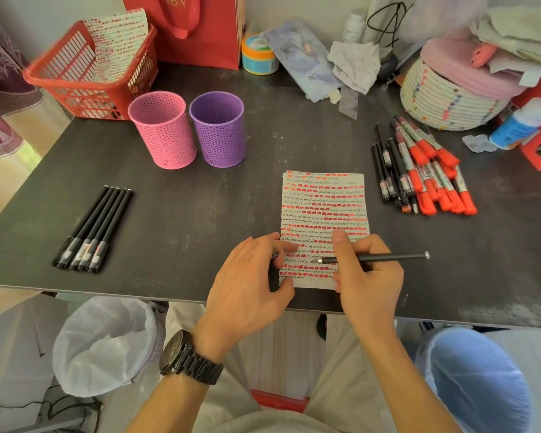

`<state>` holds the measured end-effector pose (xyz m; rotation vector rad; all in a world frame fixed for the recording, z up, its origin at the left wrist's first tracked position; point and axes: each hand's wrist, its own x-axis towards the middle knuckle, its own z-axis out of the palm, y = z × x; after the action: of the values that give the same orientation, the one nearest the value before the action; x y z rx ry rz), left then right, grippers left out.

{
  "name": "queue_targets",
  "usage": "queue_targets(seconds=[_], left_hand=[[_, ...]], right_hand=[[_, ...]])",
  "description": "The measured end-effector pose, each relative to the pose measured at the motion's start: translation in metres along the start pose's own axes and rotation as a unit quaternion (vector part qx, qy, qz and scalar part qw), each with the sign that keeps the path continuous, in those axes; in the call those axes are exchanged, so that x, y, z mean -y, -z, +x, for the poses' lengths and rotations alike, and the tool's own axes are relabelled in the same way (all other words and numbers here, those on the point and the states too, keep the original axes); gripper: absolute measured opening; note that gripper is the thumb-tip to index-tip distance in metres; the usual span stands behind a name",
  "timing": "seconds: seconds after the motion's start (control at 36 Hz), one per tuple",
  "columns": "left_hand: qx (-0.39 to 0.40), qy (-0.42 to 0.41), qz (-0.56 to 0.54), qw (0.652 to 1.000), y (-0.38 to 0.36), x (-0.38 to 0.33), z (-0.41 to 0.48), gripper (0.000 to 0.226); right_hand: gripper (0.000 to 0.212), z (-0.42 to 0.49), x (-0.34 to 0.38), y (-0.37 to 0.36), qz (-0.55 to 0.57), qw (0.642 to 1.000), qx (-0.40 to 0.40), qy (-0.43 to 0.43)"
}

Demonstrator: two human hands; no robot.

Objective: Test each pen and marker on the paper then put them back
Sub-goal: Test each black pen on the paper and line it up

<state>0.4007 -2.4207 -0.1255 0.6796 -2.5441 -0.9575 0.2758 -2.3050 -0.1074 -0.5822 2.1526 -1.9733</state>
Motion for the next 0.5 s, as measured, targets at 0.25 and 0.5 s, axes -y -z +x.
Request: queue_targets(seconds=[0.25,0.5], left_hand=[[-0.032,0.062,-0.138,0.988,0.009,-0.004,-0.011,0.016],[-0.011,0.132,-0.33,0.935,0.01,-0.008,-0.08,0.041]], right_hand=[[0.018,-0.021,0.014,0.026,0.19,0.977,0.046,-0.091],[0.019,-0.07,0.003,0.06,0.286,0.921,0.087,-0.25]])
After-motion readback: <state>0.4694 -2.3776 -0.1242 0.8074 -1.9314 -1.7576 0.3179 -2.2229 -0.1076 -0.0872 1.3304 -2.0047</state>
